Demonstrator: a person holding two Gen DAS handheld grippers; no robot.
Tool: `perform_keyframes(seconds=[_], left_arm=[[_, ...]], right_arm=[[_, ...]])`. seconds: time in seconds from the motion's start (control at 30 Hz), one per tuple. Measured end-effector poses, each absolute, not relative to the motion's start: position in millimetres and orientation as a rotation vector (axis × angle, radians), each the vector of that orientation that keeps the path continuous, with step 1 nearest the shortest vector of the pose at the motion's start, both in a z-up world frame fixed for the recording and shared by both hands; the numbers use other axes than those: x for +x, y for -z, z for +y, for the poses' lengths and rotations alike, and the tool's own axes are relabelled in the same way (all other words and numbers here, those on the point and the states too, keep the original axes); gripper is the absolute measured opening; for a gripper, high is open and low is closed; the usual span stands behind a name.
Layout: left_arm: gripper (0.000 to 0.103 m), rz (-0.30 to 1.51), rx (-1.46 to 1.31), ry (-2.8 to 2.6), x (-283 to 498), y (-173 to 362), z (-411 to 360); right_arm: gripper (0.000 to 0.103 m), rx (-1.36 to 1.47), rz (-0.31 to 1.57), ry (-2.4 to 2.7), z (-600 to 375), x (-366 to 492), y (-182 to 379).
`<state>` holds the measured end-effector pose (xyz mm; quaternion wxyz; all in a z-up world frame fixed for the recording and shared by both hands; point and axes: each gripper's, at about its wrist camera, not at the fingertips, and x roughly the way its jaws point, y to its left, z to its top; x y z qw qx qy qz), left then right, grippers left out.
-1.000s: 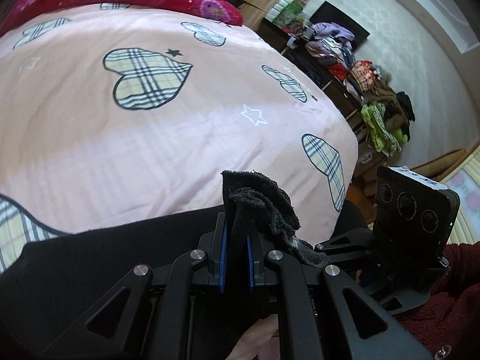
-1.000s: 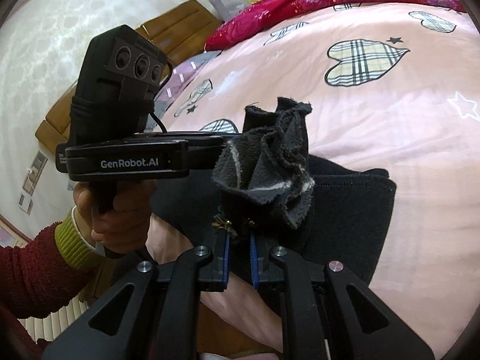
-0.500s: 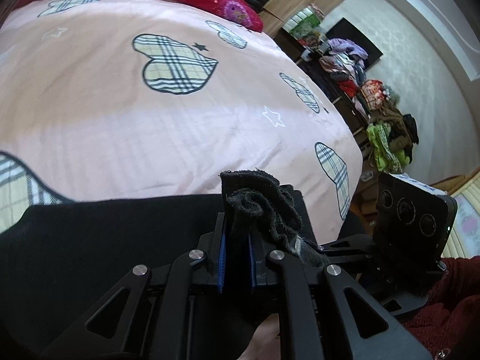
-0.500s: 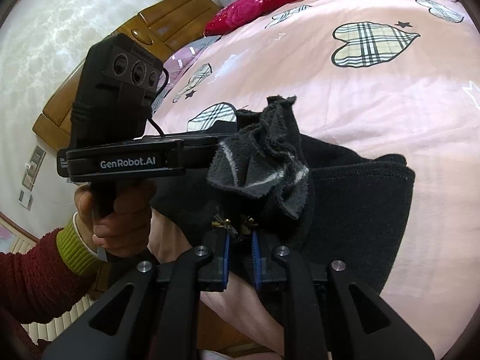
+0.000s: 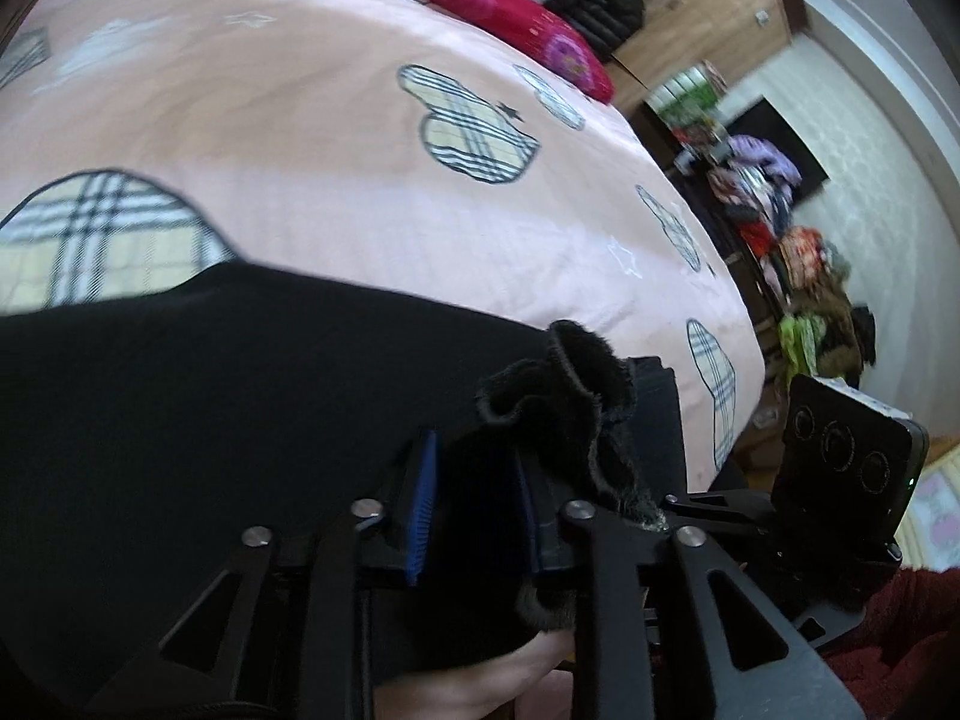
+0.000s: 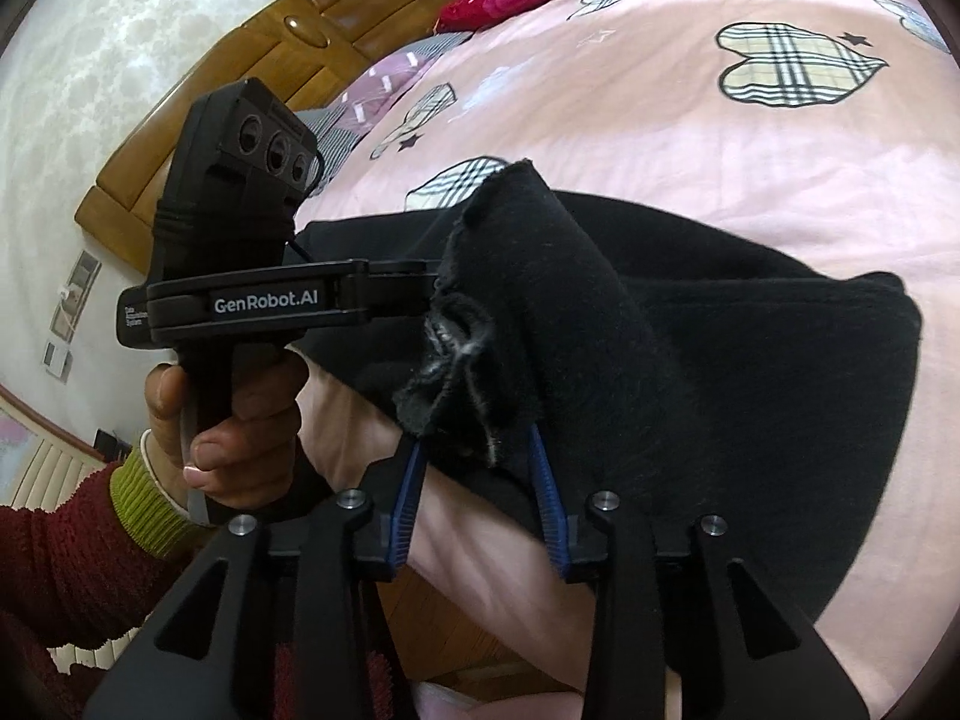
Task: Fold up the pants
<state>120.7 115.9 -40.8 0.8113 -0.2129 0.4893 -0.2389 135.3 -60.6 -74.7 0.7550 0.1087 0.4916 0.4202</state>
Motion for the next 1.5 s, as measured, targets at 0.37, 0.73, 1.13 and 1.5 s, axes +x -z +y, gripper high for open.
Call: perform_keyframes(seconds=[0.37,0.73,1.13,1.5], left_arm=[[0.064,0.931,-0.594,0.249,78.5,23.9,175.8],[0.074,0.833,-0.750,0.002,7.6,22.0,236.8],[0.077,0.771,-0.905,-0.242,-33.8,34.3,310.6],[0.077,0.759,-0.982,-0.302,-34.3,55.5,349.3]], right_arm=[[0.040,0.246,1.042,-1.014,-39.1,141.5,53.3],[0.040,0.214,1.013,-1.079,-13.2,157.5,33.0],[0.042,0.087,0.970,-1.189,63.7,181.4,6.3],[0.049,-0.073,1.014,-1.230,135.5,207.2,13.1]])
